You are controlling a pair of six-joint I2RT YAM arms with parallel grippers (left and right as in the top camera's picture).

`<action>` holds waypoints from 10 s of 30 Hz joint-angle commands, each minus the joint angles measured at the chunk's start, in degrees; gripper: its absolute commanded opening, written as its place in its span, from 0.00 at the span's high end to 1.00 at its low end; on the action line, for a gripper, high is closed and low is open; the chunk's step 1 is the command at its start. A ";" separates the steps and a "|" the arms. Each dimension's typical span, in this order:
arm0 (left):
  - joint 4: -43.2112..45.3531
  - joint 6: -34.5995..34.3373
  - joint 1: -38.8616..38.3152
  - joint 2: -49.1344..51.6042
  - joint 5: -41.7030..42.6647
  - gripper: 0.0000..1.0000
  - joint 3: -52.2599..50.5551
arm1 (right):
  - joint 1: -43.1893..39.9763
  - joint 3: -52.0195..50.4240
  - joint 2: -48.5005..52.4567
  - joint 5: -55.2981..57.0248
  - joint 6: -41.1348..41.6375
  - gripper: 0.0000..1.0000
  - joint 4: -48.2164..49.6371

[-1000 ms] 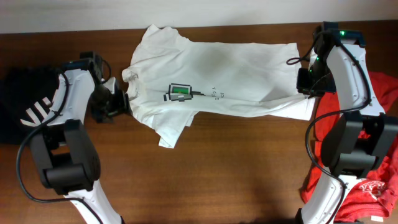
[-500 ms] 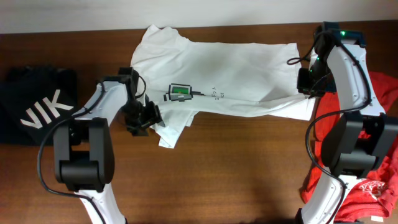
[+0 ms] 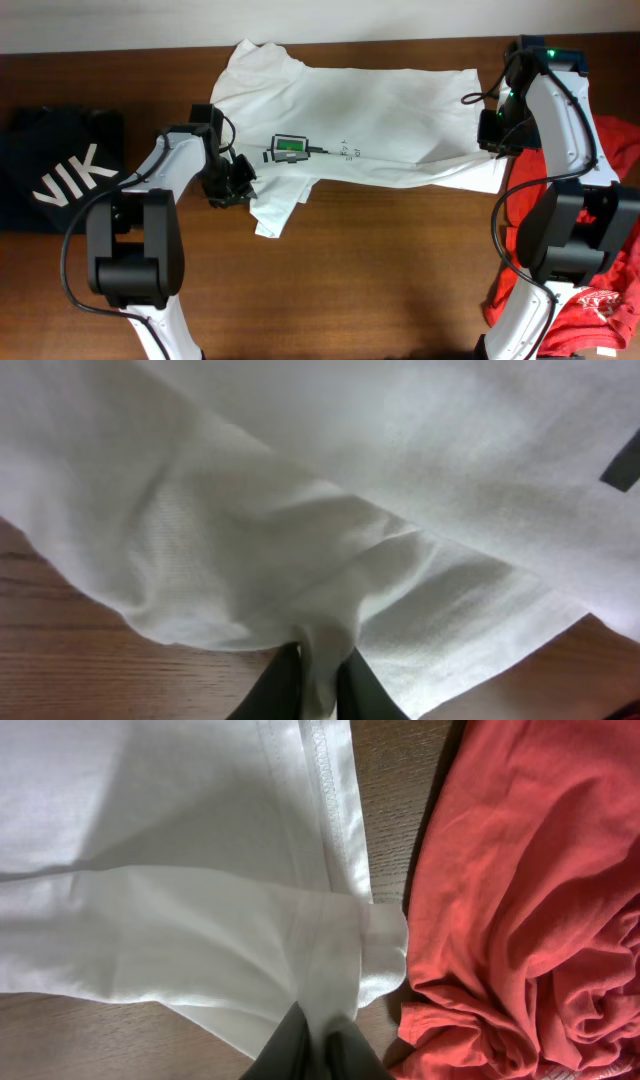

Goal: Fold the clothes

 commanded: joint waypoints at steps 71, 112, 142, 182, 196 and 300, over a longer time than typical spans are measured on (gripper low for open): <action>28.30 27.32 15.82 -14.75 -9.22 1.00 42.18 | -2.43 40.41 -6.91 -13.64 1.60 0.96 25.16; -32.81 31.43 11.10 -11.15 -8.04 1.00 -4.11 | -4.59 -25.99 -6.36 5.70 4.92 0.96 -5.25; 1.11 21.31 16.87 -22.16 4.90 1.00 -9.05 | -5.31 -28.48 -12.07 -7.30 2.36 0.96 23.54; 14.97 21.31 12.37 -13.66 2.23 0.57 -9.20 | -4.83 -28.68 -12.07 -12.63 1.49 0.96 28.11; 10.23 21.33 12.28 -13.66 2.32 0.56 -9.70 | -3.50 -28.68 -12.07 -14.38 1.51 0.40 44.06; -5.29 21.31 -0.11 -3.13 -15.47 0.61 -0.55 | -3.43 -41.00 -10.56 -12.35 1.49 0.71 37.03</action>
